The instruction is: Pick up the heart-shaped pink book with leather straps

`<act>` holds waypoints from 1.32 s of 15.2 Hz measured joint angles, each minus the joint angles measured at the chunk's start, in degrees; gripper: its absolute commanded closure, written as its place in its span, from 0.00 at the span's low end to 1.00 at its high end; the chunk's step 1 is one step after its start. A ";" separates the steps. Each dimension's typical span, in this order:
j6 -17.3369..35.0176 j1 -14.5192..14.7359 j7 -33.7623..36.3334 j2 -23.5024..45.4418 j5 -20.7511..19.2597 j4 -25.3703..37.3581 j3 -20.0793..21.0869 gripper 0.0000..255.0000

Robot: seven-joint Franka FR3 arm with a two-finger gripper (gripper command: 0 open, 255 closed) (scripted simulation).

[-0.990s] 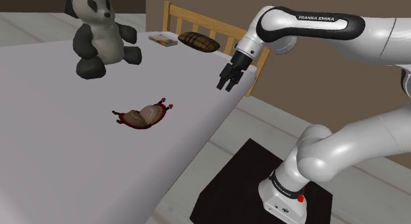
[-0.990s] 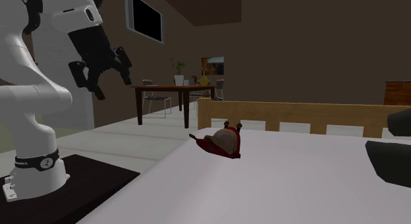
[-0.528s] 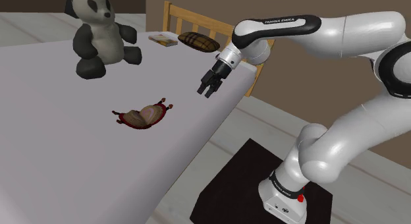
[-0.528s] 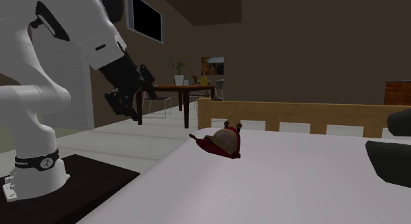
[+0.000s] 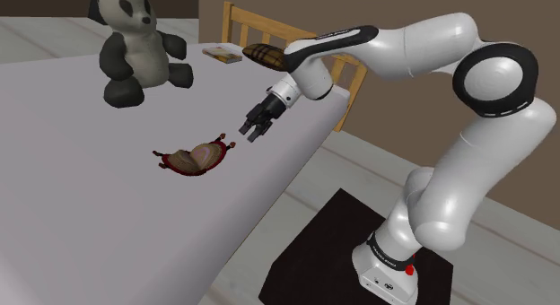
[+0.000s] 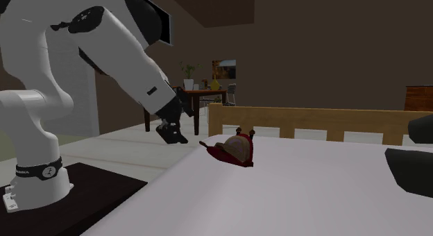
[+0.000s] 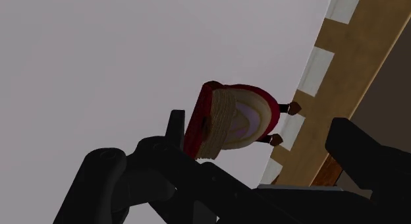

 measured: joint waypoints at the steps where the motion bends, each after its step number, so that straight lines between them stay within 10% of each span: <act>1: -0.58 0.18 -2.08 2.25 2.61 1.29 0.15 0.00; 11: -1.39 0.00 -10.72 11.64 11.44 4.92 1.28 0.00; 12: -1.36 -0.02 -10.89 11.76 11.53 4.89 1.29 1.00; 20: -1.36 -0.07 -11.06 11.84 11.61 4.89 1.27 1.00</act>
